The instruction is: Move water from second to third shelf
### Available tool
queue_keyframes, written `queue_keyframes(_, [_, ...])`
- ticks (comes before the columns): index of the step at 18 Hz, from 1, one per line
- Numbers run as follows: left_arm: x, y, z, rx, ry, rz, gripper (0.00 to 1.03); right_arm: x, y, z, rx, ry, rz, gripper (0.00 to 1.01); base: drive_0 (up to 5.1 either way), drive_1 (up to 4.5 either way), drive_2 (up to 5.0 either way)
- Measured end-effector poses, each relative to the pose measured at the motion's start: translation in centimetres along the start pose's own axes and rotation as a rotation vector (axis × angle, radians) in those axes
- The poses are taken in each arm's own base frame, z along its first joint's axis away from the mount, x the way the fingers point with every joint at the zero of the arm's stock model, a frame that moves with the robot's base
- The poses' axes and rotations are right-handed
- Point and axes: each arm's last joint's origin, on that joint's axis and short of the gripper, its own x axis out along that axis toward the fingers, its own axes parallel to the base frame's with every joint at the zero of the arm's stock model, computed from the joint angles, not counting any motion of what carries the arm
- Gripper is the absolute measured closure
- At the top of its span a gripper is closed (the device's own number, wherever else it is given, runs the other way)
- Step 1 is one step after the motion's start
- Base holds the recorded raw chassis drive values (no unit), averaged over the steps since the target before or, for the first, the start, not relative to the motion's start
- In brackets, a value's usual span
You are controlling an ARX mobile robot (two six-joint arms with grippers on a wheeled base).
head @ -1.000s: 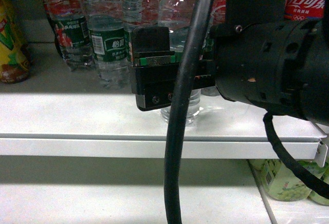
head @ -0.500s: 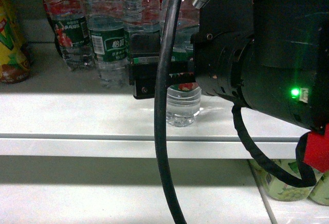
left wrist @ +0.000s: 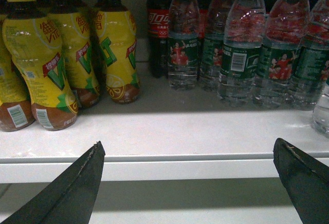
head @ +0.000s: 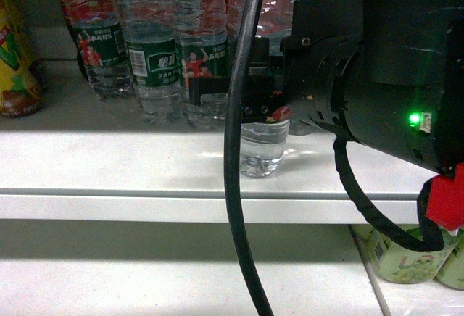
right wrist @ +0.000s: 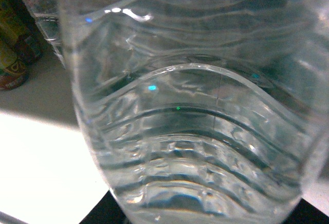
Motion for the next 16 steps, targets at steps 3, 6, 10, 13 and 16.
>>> queue_keyframes(3, [0.0, 0.0, 0.0, 0.0, 0.0, 0.0, 0.05, -1.5, -0.2, -0.2, -0.002, 0.01, 0.022, 0.61, 0.0, 0.0, 0.0])
queue_keyframes(6, [0.0, 0.0, 0.0, 0.0, 0.0, 0.0, 0.05, -3.4, -0.7, -0.5, -0.004, 0.03, 0.033, 0.62, 0.0, 0.0, 0.0])
queue_keyframes(10, [0.0, 0.0, 0.0, 0.0, 0.0, 0.0, 0.05, -11.3, -6.5, -0.4, 0.001, 0.01, -0.064, 0.62, 0.0, 0.0, 0.0])
queue_keyframes(13, [0.0, 0.0, 0.0, 0.0, 0.0, 0.0, 0.05, -19.8, -10.9, 0.7, 0.005, -0.117, -0.23, 0.62, 0.0, 0.0, 0.0])
queue_keyframes(16, [0.0, 0.0, 0.0, 0.0, 0.0, 0.0, 0.05, -23.3, -10.6, 0.6, -0.03, -0.125, -0.263, 0.62, 0.0, 0.0, 0.0])
